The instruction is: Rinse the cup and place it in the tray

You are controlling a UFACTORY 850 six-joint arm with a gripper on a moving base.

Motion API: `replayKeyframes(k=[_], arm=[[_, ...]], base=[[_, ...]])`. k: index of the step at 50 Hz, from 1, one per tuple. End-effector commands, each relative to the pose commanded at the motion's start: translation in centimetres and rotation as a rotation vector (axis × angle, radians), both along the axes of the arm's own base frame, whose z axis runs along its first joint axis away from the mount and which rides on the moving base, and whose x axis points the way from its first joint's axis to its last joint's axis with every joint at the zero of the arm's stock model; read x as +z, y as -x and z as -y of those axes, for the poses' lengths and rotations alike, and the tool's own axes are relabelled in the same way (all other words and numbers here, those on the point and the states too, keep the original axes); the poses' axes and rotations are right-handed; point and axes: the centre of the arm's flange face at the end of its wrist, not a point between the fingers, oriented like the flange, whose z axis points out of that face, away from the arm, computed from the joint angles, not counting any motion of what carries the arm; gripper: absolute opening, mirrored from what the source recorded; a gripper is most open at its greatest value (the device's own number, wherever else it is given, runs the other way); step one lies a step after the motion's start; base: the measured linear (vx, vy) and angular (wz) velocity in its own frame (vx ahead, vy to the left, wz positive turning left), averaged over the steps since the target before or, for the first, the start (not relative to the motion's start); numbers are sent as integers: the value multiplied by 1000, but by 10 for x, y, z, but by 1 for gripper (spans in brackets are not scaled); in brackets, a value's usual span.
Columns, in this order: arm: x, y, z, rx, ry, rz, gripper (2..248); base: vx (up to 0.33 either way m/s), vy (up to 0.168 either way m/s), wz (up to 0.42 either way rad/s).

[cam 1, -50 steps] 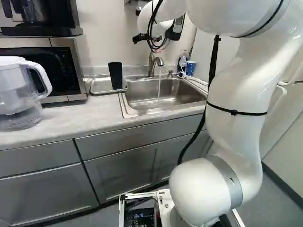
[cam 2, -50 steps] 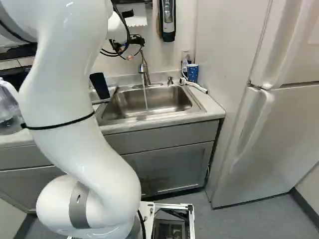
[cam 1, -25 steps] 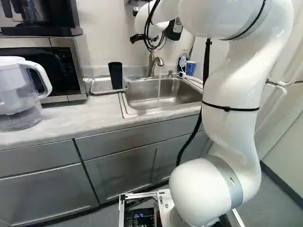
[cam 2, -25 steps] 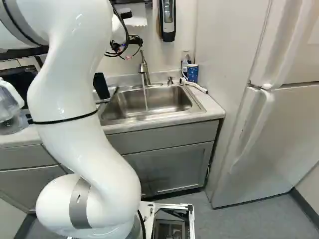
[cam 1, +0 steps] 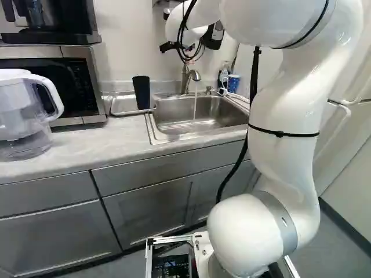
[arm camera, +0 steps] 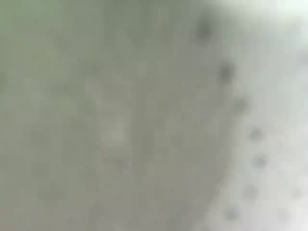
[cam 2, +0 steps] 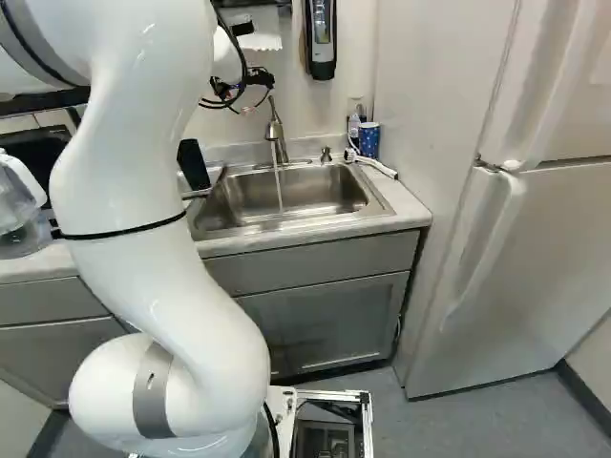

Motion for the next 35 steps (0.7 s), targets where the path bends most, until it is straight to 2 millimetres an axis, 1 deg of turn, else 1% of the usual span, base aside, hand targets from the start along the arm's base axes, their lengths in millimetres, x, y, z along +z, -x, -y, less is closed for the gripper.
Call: replayKeyframes(k=[13, 35], arm=[[-1, 0, 0, -1, 2, -9, 247], [-7, 5, 3, -10, 17, -87, 247]], base=[[0, 0, 0], [0, 0, 0]])
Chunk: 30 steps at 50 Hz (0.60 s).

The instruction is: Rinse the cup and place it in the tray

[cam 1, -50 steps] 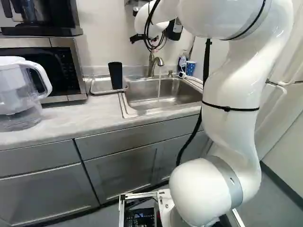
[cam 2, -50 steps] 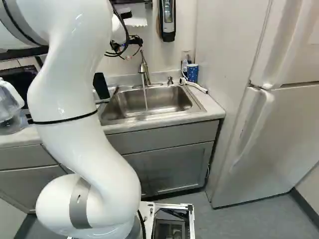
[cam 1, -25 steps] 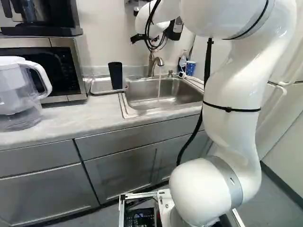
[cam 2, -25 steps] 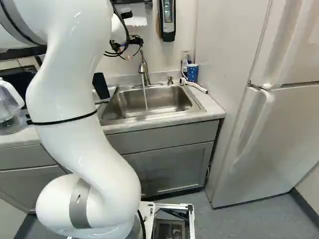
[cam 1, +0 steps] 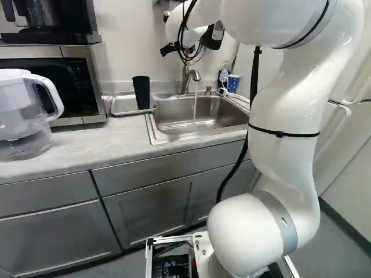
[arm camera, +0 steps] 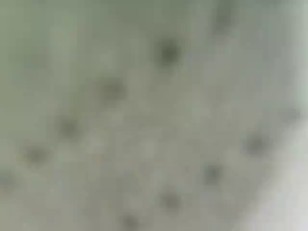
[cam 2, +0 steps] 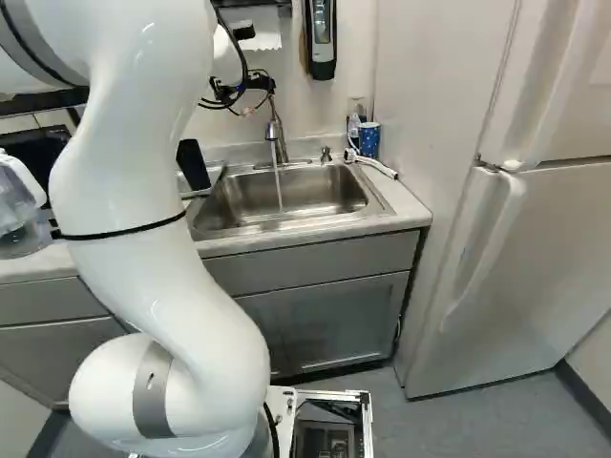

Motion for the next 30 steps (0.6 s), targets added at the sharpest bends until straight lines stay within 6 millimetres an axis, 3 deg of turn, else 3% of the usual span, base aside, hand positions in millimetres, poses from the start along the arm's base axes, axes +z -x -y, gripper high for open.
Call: replayKeyframes(k=[23, 30], arm=[[-4, 36, 24, -35, 17, -92, 247], [-6, 38, 24, -38, 20, -112, 247]], base=[[0, 0, 0], [0, 0, 0]])
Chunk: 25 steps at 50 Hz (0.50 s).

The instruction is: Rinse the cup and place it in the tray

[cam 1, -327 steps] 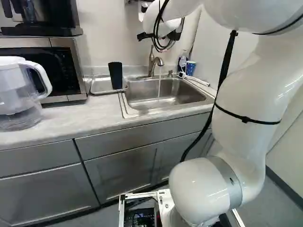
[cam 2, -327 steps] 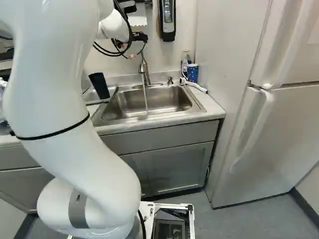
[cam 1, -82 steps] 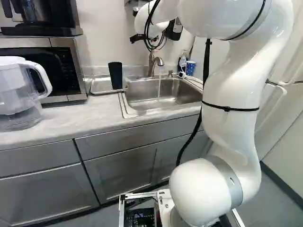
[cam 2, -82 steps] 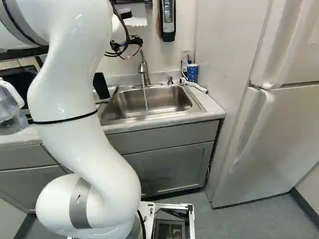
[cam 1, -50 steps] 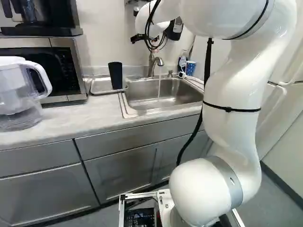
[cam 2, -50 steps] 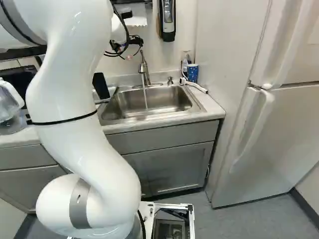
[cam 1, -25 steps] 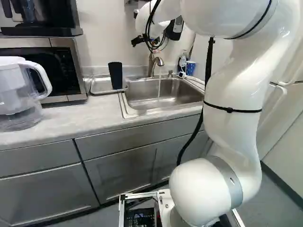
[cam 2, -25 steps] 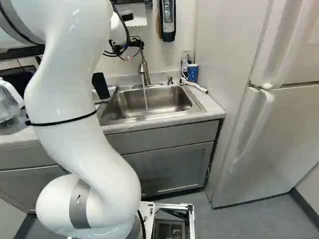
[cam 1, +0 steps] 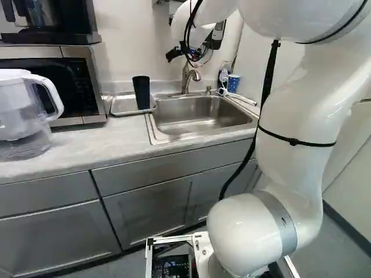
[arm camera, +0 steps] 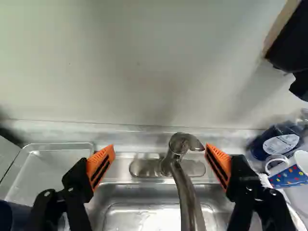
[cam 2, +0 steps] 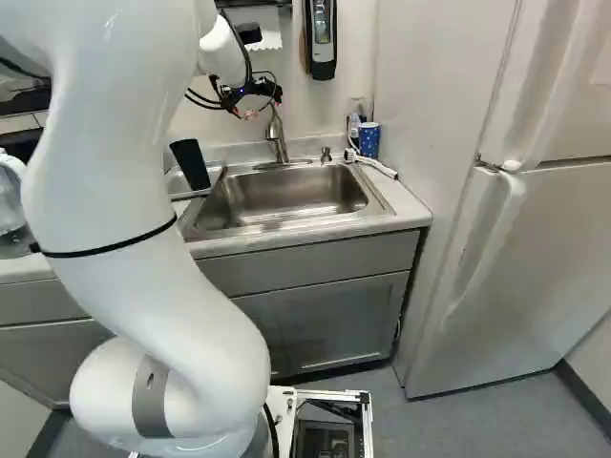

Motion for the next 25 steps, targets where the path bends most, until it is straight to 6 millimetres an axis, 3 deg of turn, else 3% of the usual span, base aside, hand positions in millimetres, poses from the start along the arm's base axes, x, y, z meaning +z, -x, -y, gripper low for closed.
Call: replayKeyframes(k=[25], arm=[[0, 0, 0, 0, 0, 0, 247]], base=[[0, 0, 0]])
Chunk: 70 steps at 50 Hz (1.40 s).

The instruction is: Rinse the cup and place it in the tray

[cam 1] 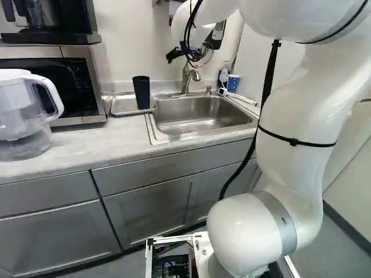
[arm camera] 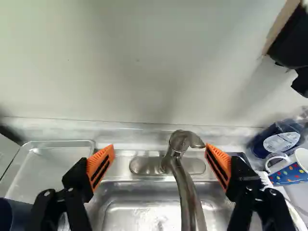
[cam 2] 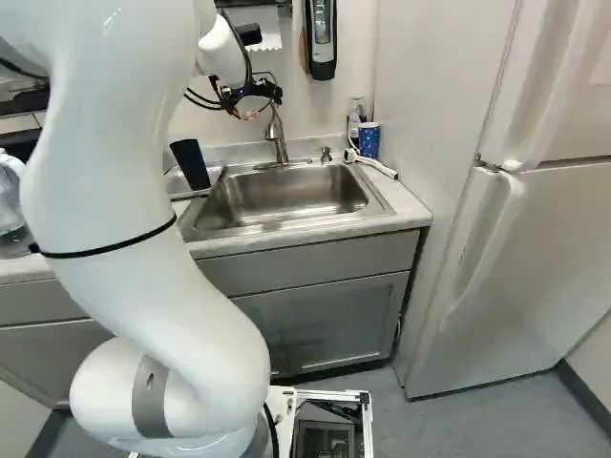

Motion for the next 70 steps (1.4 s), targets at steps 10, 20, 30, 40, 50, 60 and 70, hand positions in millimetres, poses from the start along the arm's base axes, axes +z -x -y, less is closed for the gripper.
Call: replayKeyframes(k=[10, 20, 30, 40, 50, 60, 70], arm=[[0, 6, -2, 4, 0, -1, 247], [1, 19, -7, 16, 1, -4, 247], [1, 33, -13, 31, 1, -6, 247], [2, 48, -18, 44, 1, -8, 247], [2, 65, -22, 57, 1, -9, 247], [1, 83, -25, 67, 4, -23, 247], [-2, 94, -26, 72, 10, -51, 247]], base=[[0, 0, 0], [0, 0, 0], [0, 0, 0], [0, 0, 0], [0, 0, 0], [0, 0, 0], [0, 0, 0]])
